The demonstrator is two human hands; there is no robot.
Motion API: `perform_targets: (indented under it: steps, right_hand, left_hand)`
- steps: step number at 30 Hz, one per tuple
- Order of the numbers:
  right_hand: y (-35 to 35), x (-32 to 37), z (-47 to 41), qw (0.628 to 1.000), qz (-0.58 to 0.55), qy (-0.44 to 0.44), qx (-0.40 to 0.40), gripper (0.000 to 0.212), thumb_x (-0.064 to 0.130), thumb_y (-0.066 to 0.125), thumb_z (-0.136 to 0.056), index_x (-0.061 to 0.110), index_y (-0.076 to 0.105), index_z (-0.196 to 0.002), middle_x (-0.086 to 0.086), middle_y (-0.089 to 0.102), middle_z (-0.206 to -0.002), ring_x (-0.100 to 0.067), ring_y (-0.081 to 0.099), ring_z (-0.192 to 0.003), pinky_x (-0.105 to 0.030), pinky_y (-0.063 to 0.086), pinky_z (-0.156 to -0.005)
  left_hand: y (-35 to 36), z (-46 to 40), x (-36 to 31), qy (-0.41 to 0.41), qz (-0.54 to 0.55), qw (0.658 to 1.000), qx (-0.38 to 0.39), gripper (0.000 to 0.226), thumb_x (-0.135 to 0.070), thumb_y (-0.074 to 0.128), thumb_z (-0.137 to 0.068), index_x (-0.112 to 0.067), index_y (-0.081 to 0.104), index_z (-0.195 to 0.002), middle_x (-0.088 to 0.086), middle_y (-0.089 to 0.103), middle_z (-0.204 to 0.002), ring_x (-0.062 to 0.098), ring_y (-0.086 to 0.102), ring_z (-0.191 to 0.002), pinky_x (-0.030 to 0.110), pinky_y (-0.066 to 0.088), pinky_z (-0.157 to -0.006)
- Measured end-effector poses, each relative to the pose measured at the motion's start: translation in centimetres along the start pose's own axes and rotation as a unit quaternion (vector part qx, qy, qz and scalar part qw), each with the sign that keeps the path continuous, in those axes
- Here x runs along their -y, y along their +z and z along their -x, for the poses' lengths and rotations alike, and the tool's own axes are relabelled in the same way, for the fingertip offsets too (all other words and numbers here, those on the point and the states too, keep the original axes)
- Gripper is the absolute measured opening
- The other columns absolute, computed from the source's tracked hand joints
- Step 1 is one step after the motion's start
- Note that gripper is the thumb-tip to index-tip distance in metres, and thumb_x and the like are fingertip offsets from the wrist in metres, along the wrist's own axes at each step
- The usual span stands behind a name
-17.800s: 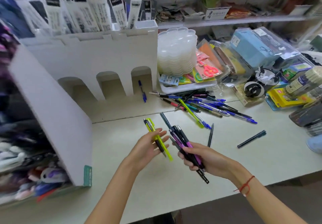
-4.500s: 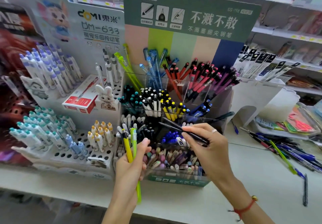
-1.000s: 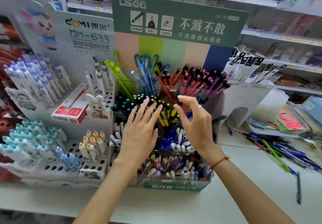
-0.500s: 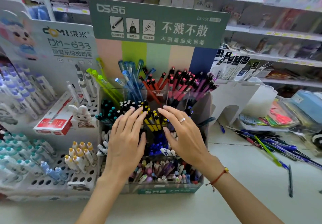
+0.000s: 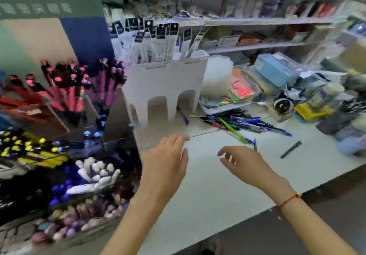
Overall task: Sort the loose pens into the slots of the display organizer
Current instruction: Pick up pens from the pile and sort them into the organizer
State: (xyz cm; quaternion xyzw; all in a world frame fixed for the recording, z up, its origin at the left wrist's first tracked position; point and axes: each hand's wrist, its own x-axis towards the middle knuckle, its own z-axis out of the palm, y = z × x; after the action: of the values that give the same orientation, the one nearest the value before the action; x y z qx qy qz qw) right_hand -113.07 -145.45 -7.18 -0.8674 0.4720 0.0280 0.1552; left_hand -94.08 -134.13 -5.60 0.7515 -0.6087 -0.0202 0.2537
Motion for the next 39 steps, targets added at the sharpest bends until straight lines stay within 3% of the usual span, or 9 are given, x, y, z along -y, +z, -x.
perform_targets:
  steps: [7,11,18,21,23,27,33,36,39]
  right_hand:
    - [2.8,-13.8,-3.0,0.989,-0.024,0.148,0.017,0.029,0.036,0.047,-0.098,0.028,0.052,-0.125,0.006,0.061,-0.114,-0.015,0.058,-0.103,-0.028,0.044,-0.073]
    - [5.2,-17.8,-4.7,0.974,-0.036,0.213,0.066,0.036,0.042,0.046,-0.097,0.013,0.042,-0.12,-0.001,0.059,-0.099,-0.022,0.057,-0.088,-0.03,0.038,-0.064]
    - [7.2,-19.6,-10.4,0.983,-0.051,0.158,0.071,0.052,0.011,0.043,-0.095,0.025,0.027,-0.143,-0.002,0.052,-0.089,-0.026,0.05,-0.076,-0.032,0.037,-0.062]
    - [7.7,-20.3,-11.3,0.988,-0.047,0.119,0.085,0.048,0.004,0.038,-0.092,0.031,0.043,-0.132,-0.004,0.056,-0.117,-0.031,0.057,-0.097,-0.032,0.038,-0.069]
    - [8.0,-20.8,-11.1,0.993,-0.037,0.083,0.071,0.044,0.008,0.043,-0.092,0.03,0.046,-0.13,0.001,0.053,-0.123,-0.028,0.057,-0.103,-0.032,0.039,-0.073]
    - [7.7,-21.2,-11.6,0.998,-0.024,0.055,0.038,0.024,0.03,0.054,-0.093,0.028,0.058,-0.117,0.011,0.053,-0.096,-0.017,0.058,-0.098,-0.027,0.035,-0.069]
    - [8.3,-21.0,-13.8,1.0,-0.006,-0.006,-0.015,0.015,0.034,0.061,-0.09,0.022,0.066,-0.098,0.008,0.05,-0.088,-0.017,0.051,-0.097,-0.026,0.03,-0.065]
    - [9.1,-21.6,-14.6,0.996,0.006,-0.02,-0.085,0.031,0.036,0.077,-0.077,0.019,0.066,-0.099,0.001,0.056,-0.097,-0.024,0.054,-0.094,-0.028,0.039,-0.07]
    - [9.6,-22.2,-15.4,0.995,-0.002,-0.013,-0.103,0.061,0.04,0.079,-0.074,0.018,0.056,-0.126,-0.006,0.055,-0.125,-0.027,0.05,-0.116,-0.037,0.042,-0.092]
  left_hand:
    - [15.9,-7.5,-1.1,-0.165,0.105,0.978,0.075,0.034,-0.019,0.046,-0.098,-0.023,0.051,-0.131,-0.006,0.052,-0.133,0.015,0.046,-0.122,0.023,0.034,-0.086]
    - [21.5,-10.5,0.0,-0.226,0.093,0.966,0.087,0.043,-0.012,0.046,-0.096,-0.018,0.045,-0.139,0.007,0.042,-0.144,0.023,0.036,-0.132,0.031,0.034,-0.102]
    - [24.7,-17.4,3.1,-0.227,-0.014,0.965,0.132,0.051,-0.014,0.039,-0.097,-0.014,0.031,-0.147,0.015,0.024,-0.154,0.035,0.03,-0.134,0.046,0.034,-0.105]
    - [25.7,-18.8,4.7,-0.218,-0.042,0.968,0.119,0.045,-0.013,0.041,-0.094,-0.01,0.04,-0.139,0.015,0.039,-0.144,0.037,0.04,-0.126,0.048,0.04,-0.098]
    - [26.1,-18.9,5.2,-0.224,-0.05,0.968,0.1,0.036,-0.012,0.043,-0.093,-0.006,0.048,-0.128,0.016,0.048,-0.135,0.037,0.045,-0.12,0.047,0.042,-0.093]
    - [26.3,-17.2,5.6,-0.23,-0.041,0.972,0.003,0.021,-0.012,0.051,-0.092,-0.007,0.066,-0.107,0.013,0.064,-0.114,0.037,0.056,-0.101,0.041,0.046,-0.079]
    - [25.0,-14.5,4.4,-0.331,0.018,0.943,-0.033,0.017,-0.024,0.059,-0.093,-0.021,0.065,-0.109,0.006,0.071,-0.098,0.034,0.064,-0.088,0.034,0.045,-0.068]
    - [24.0,-11.4,2.5,-0.378,0.078,0.921,-0.05,0.019,-0.024,0.063,-0.089,-0.024,0.063,-0.108,-0.003,0.072,-0.099,0.028,0.065,-0.092,0.031,0.044,-0.07]
    - [23.9,-8.2,0.3,-0.37,0.121,0.921,-0.017,0.016,-0.026,0.064,-0.088,-0.029,0.063,-0.104,-0.012,0.07,-0.096,0.019,0.065,-0.092,0.025,0.038,-0.067]
